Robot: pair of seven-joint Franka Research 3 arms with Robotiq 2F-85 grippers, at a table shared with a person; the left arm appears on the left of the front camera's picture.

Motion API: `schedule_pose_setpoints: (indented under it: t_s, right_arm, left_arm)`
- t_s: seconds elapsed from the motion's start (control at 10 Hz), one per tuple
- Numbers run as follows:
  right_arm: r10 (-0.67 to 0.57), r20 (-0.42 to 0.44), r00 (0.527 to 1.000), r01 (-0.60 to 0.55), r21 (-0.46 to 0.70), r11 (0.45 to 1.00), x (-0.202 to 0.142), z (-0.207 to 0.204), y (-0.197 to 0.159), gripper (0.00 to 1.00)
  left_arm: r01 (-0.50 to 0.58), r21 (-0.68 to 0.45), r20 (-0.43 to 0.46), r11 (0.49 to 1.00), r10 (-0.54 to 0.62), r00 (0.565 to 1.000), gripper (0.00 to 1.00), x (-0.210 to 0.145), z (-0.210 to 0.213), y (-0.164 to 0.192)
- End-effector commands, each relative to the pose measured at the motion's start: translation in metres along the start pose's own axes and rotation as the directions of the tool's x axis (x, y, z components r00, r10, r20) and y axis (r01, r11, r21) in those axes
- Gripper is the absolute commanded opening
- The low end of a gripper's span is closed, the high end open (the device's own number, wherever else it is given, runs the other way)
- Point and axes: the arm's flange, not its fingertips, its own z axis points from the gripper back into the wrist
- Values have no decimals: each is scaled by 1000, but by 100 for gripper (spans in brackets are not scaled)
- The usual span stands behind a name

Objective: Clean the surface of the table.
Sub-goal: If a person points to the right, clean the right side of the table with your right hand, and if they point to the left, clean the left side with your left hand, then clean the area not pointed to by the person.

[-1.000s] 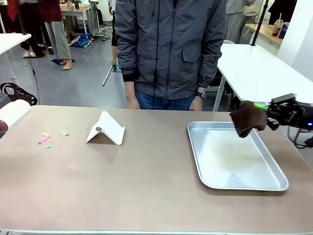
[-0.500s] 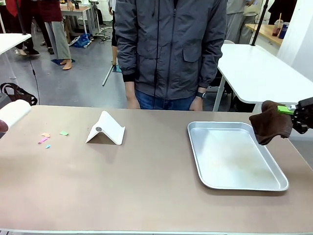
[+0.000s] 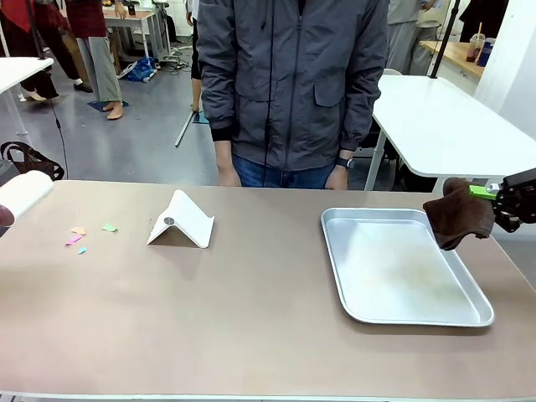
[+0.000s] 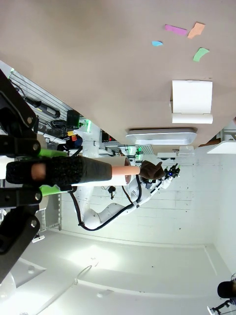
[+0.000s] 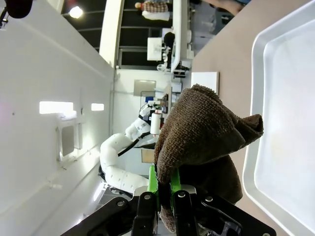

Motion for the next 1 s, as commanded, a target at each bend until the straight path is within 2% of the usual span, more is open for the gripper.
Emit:
schedule_pose_setpoints:
  t_s: [0.0,0.9]
  right_arm:
    - [14,2,1000,-14,24,1000,5,-2,8,11]
    - [14,2,1000,-14,24,1000,5,-2,8,11]
  left_arm:
    - [18,-1,-4,1000,-18,1000,14,-4,-1,-2]
    - [18,-1,-4,1000,-18,1000,14,-4,-1,-2]
